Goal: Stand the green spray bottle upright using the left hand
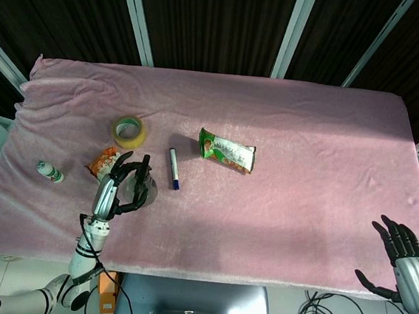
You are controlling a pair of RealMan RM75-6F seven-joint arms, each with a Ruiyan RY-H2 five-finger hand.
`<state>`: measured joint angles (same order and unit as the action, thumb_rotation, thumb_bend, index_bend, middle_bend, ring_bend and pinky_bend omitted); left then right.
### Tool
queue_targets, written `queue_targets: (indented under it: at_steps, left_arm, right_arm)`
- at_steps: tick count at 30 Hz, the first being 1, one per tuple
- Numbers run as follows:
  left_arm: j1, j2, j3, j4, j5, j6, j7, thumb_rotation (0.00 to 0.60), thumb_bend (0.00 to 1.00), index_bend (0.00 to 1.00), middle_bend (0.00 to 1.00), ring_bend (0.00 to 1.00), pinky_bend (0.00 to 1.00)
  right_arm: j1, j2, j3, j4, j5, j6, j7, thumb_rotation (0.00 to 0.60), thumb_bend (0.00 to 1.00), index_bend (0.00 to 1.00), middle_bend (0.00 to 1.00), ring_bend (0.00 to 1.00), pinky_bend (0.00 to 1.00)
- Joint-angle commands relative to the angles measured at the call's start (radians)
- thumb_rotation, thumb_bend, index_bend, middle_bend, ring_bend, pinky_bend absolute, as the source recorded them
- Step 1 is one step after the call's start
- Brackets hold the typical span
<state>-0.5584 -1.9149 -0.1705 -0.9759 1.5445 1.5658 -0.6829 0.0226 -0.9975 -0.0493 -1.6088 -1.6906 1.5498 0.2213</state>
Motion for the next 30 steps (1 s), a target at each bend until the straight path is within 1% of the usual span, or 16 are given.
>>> queue_targets:
  at_steps: [1,6,11,16,21,24,30]
  left_arm:
    - [0.006,-0.006,0.005,0.009,-0.003,-0.008,-0.017,0.6,0.66,0.74,0.72,0.45,0.11]
    - [0.007,-0.007,0.006,0.02,0.001,-0.015,-0.022,0.6,0.66,0.74,0.7,0.44,0.11]
    - [0.009,-0.004,0.007,0.028,-0.001,-0.029,-0.027,0.6,0.6,0.72,0.65,0.39,0.1]
    - [0.008,0.002,0.009,0.033,-0.004,-0.049,-0.041,0.6,0.54,0.63,0.6,0.32,0.08]
    - [0.008,0.007,0.007,0.03,-0.005,-0.058,-0.036,0.6,0.52,0.54,0.57,0.29,0.07]
    - [0.008,0.011,0.007,0.027,-0.009,-0.068,-0.03,0.6,0.5,0.47,0.54,0.26,0.07]
    - [0.008,0.033,0.0,-0.007,-0.035,-0.116,-0.022,0.6,0.47,0.26,0.46,0.19,0.04]
  right_arm:
    - [0.0,0.0,0.0,0.001,0.0,0.0,0.0,0.6,0.37,0.0,0.0,0.0,0.0]
    - [0.001,-0.001,-0.002,0.0,-0.002,-0.002,-0.004,0.6,0.37,0.0,0.0,0.0,0.0]
    - [0.0,-0.001,-0.003,0.0,-0.002,0.0,-0.004,0.6,0.37,0.0,0.0,0.0,0.0]
    - [0.0,-0.001,-0.004,-0.001,-0.003,-0.001,-0.005,0.6,0.37,0.0,0.0,0.0,0.0]
    - [0.001,-0.002,-0.004,-0.002,-0.002,-0.003,-0.009,0.6,0.37,0.0,0.0,0.0,0.0]
    - [0.001,-0.002,-0.005,-0.002,-0.003,-0.004,-0.011,0.6,0.37,0.0,0.0,0.0,0.0]
    - [0.001,-0.002,-0.004,-0.002,-0.002,-0.003,-0.009,0.6,0.37,0.0,0.0,0.0,0.0]
